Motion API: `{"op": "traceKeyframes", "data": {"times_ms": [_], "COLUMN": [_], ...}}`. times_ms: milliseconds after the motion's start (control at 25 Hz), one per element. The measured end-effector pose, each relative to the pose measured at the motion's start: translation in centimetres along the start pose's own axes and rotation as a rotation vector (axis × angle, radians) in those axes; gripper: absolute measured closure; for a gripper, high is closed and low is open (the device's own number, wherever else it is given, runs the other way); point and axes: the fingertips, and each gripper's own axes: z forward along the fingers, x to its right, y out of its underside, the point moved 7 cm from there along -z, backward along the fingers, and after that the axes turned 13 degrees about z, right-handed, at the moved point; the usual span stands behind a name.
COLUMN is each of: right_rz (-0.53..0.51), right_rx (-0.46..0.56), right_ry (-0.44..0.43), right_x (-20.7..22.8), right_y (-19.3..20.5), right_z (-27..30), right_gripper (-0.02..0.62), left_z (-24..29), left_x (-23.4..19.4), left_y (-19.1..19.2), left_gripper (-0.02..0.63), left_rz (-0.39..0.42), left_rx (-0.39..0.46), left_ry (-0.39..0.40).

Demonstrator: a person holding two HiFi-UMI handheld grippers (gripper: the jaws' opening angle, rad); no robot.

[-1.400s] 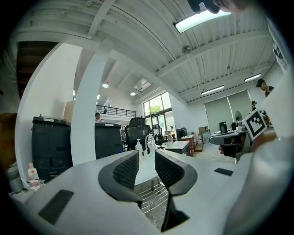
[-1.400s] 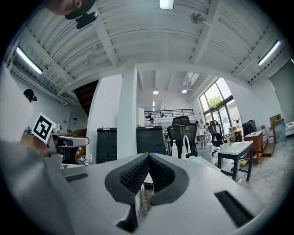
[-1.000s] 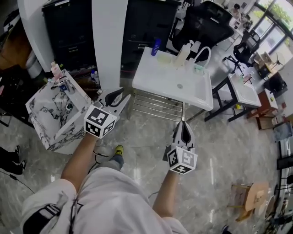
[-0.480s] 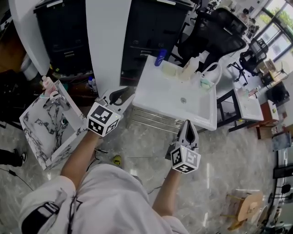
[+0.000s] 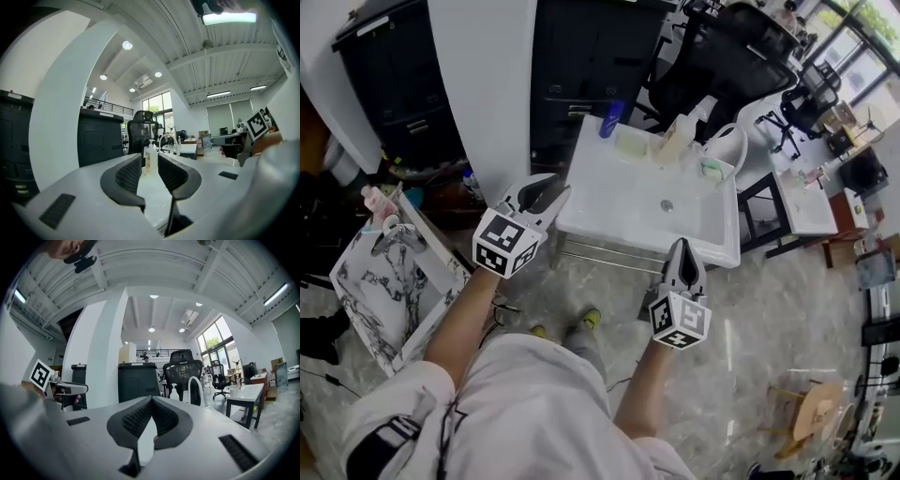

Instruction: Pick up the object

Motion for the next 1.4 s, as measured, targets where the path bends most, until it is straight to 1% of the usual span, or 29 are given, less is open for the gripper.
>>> {"op": "traceKeyframes", "data": {"times_ms": [240, 440, 760, 920, 1040, 1240, 1400], "right_rz": [0.015, 0.028, 0.056, 0.074, 0.088, 0.115, 0.111], "right_rx": [0.008, -0.003, -0.064, -0.096, -0.100, -0.126, -0.141], "right_ry": [0.004, -0.013, -0.078, -0.112, -0.134, -0.174, -0.183], "right_x": [3.2, 7.1, 13.7, 16.3, 18.1, 20.1, 20.9], "right_y": [-0.3, -0.7, -0.3, 0.1, 0.4, 1.4, 1.8], "right_z": [3.7, 8.8, 18.8, 23.3, 26.3, 30.3, 32.7], "right_gripper": [0.589, 0.589, 0.589, 0.589, 0.589, 0.589, 0.589], "left_z": [5.3, 11.7, 23.5, 28.0, 31.4, 35.5, 37.9], "left_x": [-0.2, -0.4, -0.8, -1.2, -1.4, -1.9, -2.2], "left_y": [0.6, 1.1, 3.2, 4.2, 5.0, 6.6, 7.7], "left_gripper": [0.502, 0.502, 0.502, 0.502, 0.502, 0.502, 0.502], "left_rz": [0.011, 0.025, 0.003, 0.006, 0.024, -0.006, 0.033], "left_rx": [-0.014, -0.041, -0.116, -0.161, -0.195, -0.230, -0.277], "left_ry": [0.020, 0.030, 0.043, 0.030, 0.034, 0.024, 0.045]}}
